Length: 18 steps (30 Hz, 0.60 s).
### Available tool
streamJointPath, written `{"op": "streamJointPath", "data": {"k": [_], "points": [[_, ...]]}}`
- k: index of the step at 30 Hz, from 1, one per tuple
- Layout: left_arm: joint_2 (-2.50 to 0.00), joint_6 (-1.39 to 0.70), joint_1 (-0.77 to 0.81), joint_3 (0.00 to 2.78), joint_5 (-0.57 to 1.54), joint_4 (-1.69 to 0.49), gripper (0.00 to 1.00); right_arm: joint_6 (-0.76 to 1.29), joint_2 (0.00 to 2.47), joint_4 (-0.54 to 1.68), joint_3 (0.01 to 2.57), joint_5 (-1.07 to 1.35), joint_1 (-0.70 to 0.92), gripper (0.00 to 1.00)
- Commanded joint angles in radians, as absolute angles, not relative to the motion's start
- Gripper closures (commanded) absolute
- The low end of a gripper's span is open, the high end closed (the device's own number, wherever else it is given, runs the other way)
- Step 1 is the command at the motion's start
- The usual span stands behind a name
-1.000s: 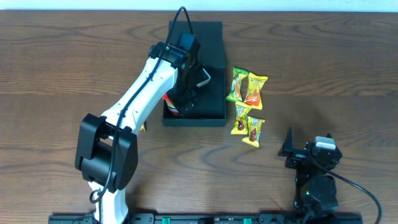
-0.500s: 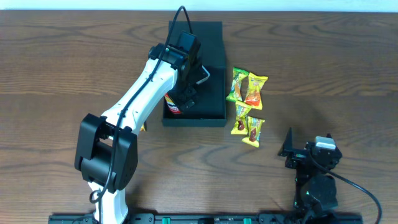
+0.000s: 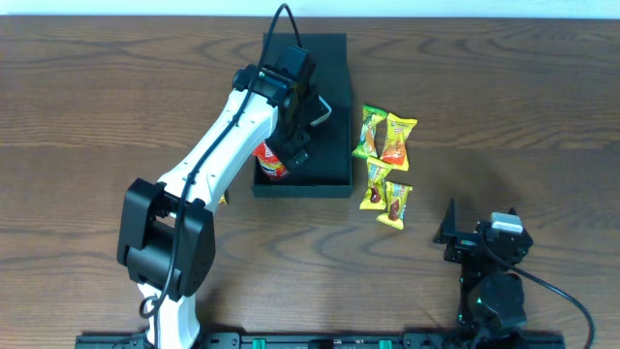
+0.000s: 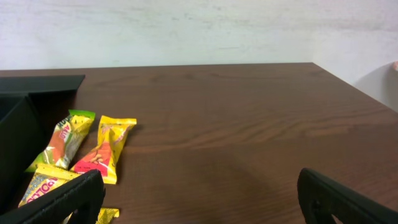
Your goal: Pack container
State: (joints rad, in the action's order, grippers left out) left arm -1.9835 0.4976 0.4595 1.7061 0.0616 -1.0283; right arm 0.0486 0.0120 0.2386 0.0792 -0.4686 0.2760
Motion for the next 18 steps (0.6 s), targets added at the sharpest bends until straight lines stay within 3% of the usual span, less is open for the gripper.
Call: {"op": "streamJointPath", "data": {"k": [1, 18], "points": [[-1.965, 0.490, 0.447, 1.734, 0.019, -1.003, 0.05, 0.051, 0.009, 0.246, 0.080, -0.482, 0.273, 0.01], [-1.990, 0.538, 0.445, 1.670, 0.022, -1.019, 0.05, 0.051, 0.009, 0.246, 0.080, -0.482, 0.273, 0.01]]}}
